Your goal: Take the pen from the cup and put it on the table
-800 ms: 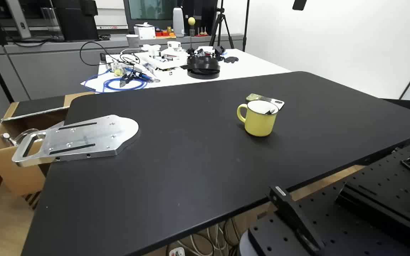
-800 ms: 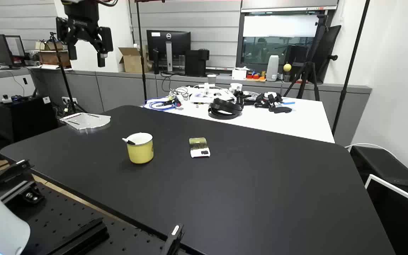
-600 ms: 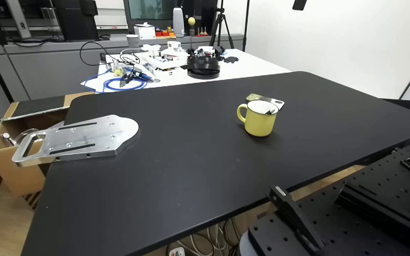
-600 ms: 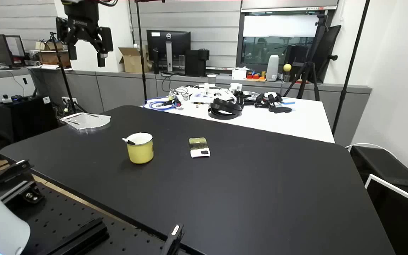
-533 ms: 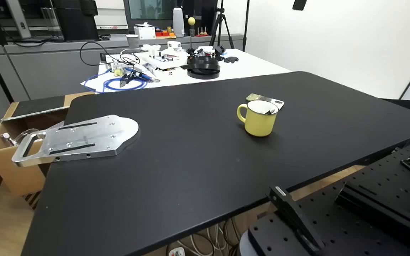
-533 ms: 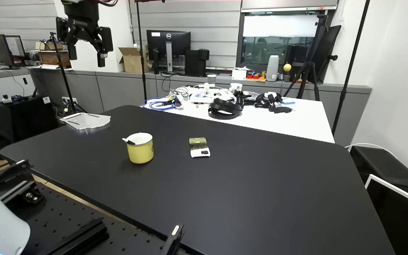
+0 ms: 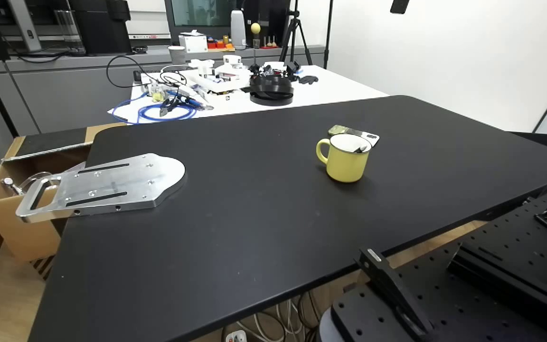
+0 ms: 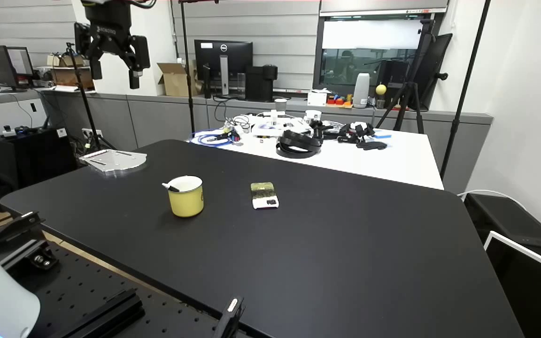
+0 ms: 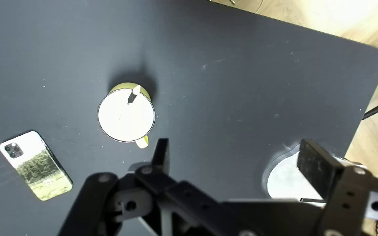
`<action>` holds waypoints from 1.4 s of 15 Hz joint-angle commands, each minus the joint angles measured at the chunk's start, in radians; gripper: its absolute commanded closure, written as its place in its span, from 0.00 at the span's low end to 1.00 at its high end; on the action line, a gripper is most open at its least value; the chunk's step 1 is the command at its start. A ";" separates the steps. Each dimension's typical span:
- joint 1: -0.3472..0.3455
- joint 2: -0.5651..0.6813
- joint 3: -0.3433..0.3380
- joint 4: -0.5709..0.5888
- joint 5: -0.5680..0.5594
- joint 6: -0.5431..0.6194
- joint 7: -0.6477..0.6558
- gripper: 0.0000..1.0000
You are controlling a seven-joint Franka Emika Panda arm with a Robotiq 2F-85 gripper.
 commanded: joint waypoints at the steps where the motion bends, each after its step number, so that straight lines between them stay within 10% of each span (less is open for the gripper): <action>1: -0.010 0.000 0.010 0.002 0.005 -0.003 -0.004 0.00; 21: -0.134 0.517 0.013 0.406 -0.092 -0.173 0.165 0.00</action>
